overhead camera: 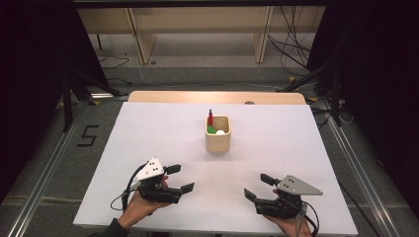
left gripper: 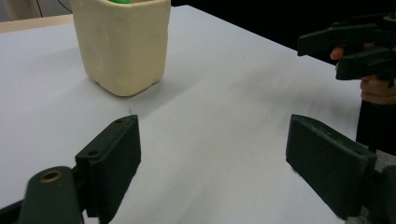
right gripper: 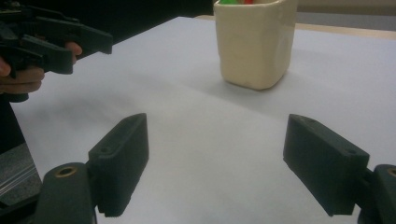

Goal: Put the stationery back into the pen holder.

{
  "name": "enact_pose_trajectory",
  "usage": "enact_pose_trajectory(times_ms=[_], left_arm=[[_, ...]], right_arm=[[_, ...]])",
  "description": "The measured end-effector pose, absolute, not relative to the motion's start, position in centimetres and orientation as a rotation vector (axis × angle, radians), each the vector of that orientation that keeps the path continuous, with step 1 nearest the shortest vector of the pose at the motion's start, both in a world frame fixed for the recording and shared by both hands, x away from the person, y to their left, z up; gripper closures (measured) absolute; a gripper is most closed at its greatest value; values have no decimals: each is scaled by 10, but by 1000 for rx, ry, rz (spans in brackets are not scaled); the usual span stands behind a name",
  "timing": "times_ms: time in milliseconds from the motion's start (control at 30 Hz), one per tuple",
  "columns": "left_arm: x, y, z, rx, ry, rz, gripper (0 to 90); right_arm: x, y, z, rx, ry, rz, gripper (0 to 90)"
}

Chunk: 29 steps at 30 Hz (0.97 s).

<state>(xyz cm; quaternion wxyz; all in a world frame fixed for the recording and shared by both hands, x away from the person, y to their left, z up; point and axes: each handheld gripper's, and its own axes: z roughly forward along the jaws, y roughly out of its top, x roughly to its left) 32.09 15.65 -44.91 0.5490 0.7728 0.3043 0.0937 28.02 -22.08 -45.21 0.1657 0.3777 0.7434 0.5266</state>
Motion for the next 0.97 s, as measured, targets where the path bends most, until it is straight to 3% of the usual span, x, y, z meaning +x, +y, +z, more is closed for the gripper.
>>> enact_pose_trajectory(times_ms=[967], left_arm=[[324,174,-455,1814,790,223,175]], right_arm=[[282,-222,-457,1073,2121,1485,224]])
